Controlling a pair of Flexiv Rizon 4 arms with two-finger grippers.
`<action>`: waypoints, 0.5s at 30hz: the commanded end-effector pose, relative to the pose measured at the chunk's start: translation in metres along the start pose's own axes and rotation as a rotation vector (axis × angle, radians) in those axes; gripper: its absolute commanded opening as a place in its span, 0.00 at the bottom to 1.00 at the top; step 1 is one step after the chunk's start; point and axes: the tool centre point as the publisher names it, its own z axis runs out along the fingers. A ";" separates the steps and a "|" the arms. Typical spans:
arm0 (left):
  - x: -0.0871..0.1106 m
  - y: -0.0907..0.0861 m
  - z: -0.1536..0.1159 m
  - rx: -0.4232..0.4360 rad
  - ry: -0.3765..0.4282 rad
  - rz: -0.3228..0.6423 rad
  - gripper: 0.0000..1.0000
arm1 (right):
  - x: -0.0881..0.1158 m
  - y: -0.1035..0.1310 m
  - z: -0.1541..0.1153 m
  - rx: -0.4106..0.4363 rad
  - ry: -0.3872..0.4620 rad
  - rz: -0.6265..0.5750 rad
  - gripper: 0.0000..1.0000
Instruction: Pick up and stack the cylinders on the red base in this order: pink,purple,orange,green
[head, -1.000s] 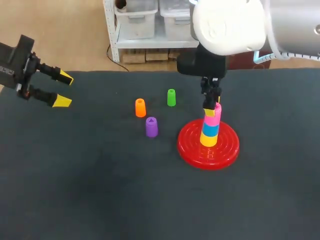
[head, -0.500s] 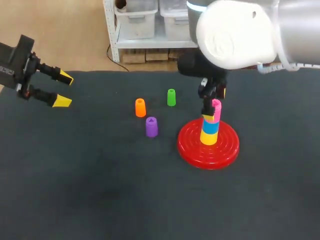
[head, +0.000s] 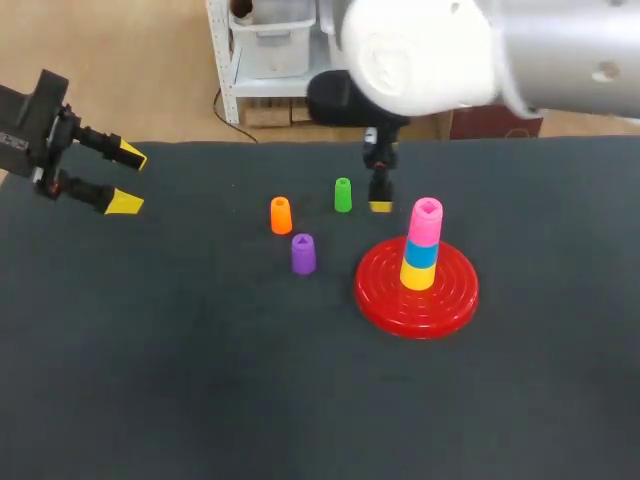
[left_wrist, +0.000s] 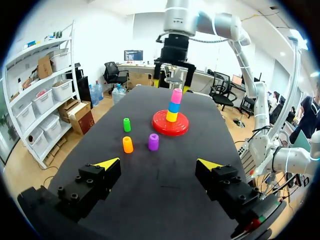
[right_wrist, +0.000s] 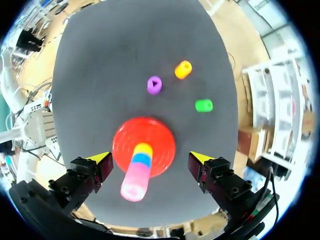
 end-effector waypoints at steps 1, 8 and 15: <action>0.001 0.000 0.000 -0.002 -0.002 0.002 1.00 | -0.050 -0.023 0.013 -0.097 0.015 -0.034 1.00; 0.001 0.000 0.000 -0.002 -0.002 0.002 1.00 | -0.086 -0.014 0.029 -0.114 -0.044 -0.090 1.00; 0.001 0.000 0.000 -0.002 -0.002 0.002 1.00 | -0.094 0.011 0.046 -0.111 -0.052 -0.108 1.00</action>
